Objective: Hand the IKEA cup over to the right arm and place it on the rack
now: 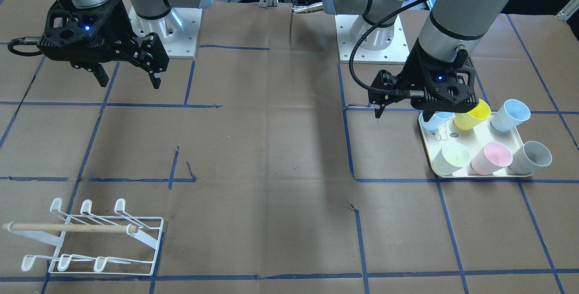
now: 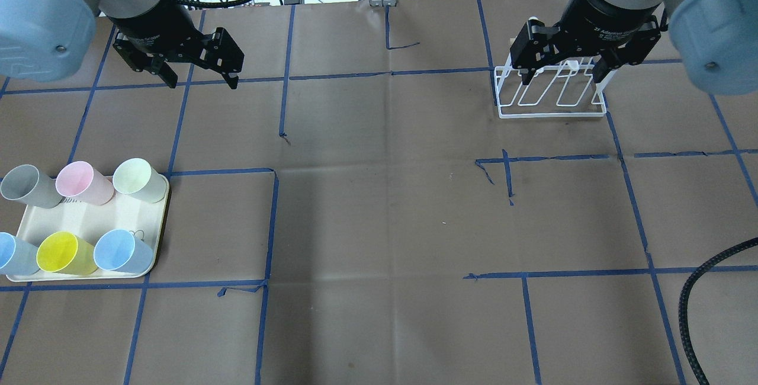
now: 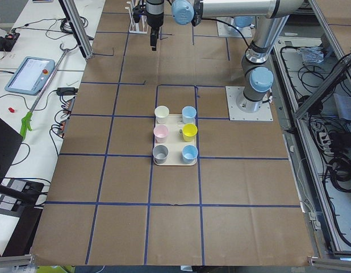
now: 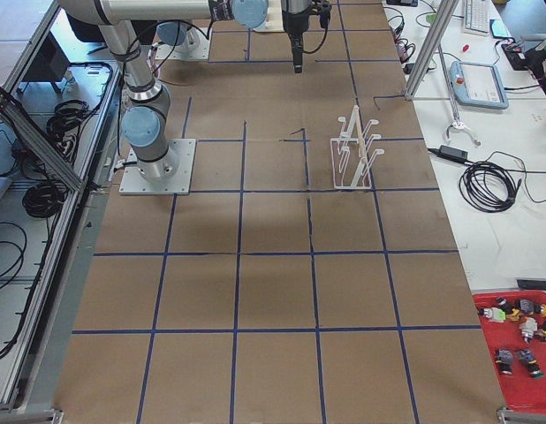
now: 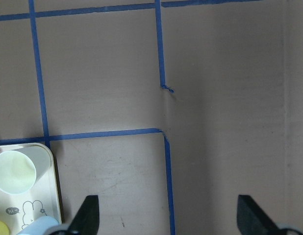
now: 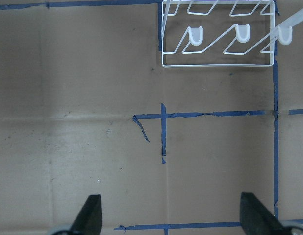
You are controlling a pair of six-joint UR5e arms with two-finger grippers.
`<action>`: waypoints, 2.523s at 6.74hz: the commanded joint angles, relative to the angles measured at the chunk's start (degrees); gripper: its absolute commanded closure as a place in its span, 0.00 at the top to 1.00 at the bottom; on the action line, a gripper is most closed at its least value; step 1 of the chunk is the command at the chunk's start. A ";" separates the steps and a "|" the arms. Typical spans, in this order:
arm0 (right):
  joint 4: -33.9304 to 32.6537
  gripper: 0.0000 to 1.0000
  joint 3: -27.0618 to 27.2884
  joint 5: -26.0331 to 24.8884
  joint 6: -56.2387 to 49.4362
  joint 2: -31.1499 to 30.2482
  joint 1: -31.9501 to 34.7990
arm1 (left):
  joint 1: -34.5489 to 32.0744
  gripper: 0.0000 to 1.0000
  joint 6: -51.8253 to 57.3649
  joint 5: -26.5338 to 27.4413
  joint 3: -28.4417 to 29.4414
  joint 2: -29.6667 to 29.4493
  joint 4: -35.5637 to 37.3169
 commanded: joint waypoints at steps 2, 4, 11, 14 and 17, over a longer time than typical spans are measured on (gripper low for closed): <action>-0.01 1.00 0.08 -0.08 0.00 0.03 0.00 | 0.58 1.00 2.44 0.09 -0.09 0.45 -0.06; 0.08 1.00 0.08 -0.08 0.00 0.03 0.00 | 4.16 1.00 8.33 0.00 -0.09 0.63 0.11; 0.08 1.00 0.16 -0.08 0.00 0.03 0.00 | 21.05 1.00 21.00 -0.18 -6.23 1.07 6.96; 0.17 1.00 0.08 -0.08 0.00 0.12 -0.09 | 21.50 1.00 20.13 -0.18 -8.61 1.25 8.20; 0.08 1.00 0.08 0.01 0.00 0.03 0.00 | 21.06 1.00 16.35 -0.35 -13.09 1.08 8.37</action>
